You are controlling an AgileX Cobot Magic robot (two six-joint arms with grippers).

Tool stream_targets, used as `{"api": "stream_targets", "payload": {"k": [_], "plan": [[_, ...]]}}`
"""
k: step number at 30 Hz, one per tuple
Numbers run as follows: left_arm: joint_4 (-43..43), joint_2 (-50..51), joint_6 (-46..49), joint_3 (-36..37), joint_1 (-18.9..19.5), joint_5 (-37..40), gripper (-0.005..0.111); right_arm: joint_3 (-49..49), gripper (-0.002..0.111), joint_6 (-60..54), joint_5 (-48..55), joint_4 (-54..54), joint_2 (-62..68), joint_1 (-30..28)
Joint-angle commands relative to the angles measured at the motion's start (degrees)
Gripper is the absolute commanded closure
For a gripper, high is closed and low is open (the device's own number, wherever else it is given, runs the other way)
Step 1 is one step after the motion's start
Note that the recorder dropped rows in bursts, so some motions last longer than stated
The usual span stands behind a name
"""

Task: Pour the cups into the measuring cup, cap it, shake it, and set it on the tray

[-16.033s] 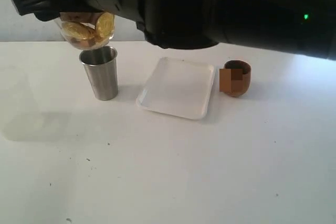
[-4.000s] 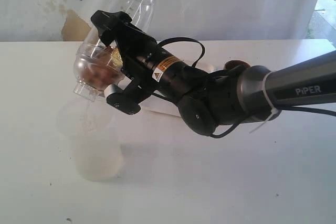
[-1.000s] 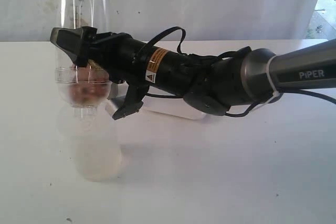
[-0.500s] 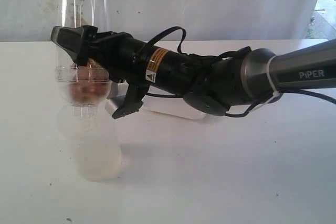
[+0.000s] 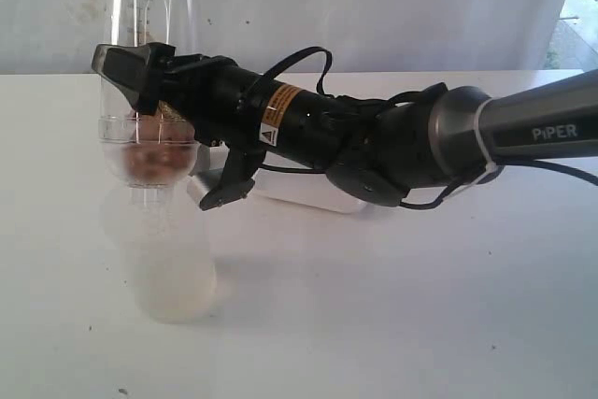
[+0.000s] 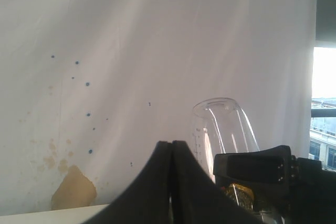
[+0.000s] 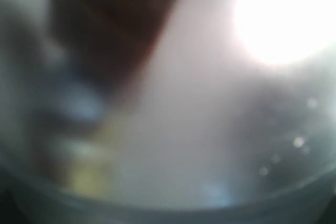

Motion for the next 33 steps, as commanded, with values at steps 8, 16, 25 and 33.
{"api": "stream_targets", "payload": {"k": [8,16,25,33], "plan": [[-0.47,-0.37,0.03,0.24,-0.16,0.01,0.107,-0.6,0.108,0.34,-2.99,1.26,-0.78,-0.44],[-0.47,-0.37,0.03,0.24,-0.16,0.01,0.107,-0.6,0.108,0.34,-2.88,1.26,-0.78,-0.44],[2.81,-1.69,0.86,7.51,1.74,-6.61,0.107,-0.6,0.108,0.34,-2.66,1.26,-0.78,-0.44],[19.57,-6.08,-16.76,12.11,16.42,-4.01,0.107,-0.6,0.108,0.34,-2.66,1.26,-0.78,-0.44]]}}
